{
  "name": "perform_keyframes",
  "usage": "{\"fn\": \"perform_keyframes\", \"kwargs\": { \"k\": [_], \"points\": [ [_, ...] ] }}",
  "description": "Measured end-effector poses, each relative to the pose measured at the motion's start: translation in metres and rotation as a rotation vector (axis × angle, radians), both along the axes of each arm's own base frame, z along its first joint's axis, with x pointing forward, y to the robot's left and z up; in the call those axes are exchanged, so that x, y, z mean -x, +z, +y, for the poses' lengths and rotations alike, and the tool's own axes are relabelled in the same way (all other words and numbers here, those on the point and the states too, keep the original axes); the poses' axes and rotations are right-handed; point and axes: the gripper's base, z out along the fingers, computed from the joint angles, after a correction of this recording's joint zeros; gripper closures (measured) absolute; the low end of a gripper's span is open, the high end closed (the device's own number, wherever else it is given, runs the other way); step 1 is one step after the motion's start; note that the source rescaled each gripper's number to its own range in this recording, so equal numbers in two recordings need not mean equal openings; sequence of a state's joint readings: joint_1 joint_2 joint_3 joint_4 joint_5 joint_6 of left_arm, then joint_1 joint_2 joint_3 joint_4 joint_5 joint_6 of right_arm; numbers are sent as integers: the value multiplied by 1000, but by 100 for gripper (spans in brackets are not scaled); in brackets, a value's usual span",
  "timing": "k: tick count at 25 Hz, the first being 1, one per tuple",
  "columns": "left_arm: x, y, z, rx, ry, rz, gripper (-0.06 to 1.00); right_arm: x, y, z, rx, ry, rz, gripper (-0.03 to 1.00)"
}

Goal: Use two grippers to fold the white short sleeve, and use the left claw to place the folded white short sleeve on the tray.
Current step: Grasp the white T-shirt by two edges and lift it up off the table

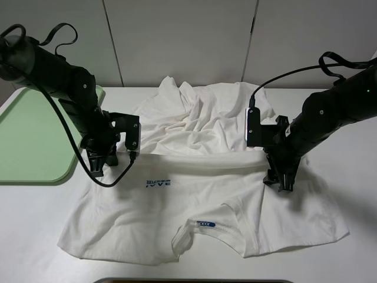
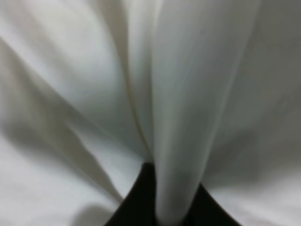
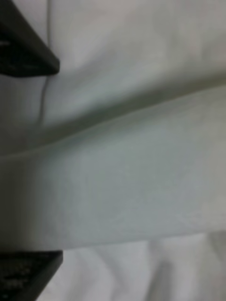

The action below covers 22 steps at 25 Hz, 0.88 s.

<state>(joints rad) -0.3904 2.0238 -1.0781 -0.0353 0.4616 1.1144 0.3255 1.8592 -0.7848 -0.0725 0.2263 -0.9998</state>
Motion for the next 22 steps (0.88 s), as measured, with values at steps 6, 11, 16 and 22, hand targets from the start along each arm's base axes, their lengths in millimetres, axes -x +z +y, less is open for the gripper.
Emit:
{"fn": "perform_keyframes", "kwargs": {
  "k": [6, 11, 16, 22],
  "points": [
    [1, 0, 1, -6, -2, 15, 92, 1, -2, 0, 5, 0, 12, 31],
    [1, 0, 1, -6, -1, 16, 93, 2, -3, -1, 12, 0, 30, 53],
    [1, 0, 0, -5, -1, 14, 93, 4, -4, -2, 22, -1, 55, 97],
    [1, 0, 0, -2, -1, 6, 93, 6, -5, -2, 27, -7, 73, 96]
  ]
}}
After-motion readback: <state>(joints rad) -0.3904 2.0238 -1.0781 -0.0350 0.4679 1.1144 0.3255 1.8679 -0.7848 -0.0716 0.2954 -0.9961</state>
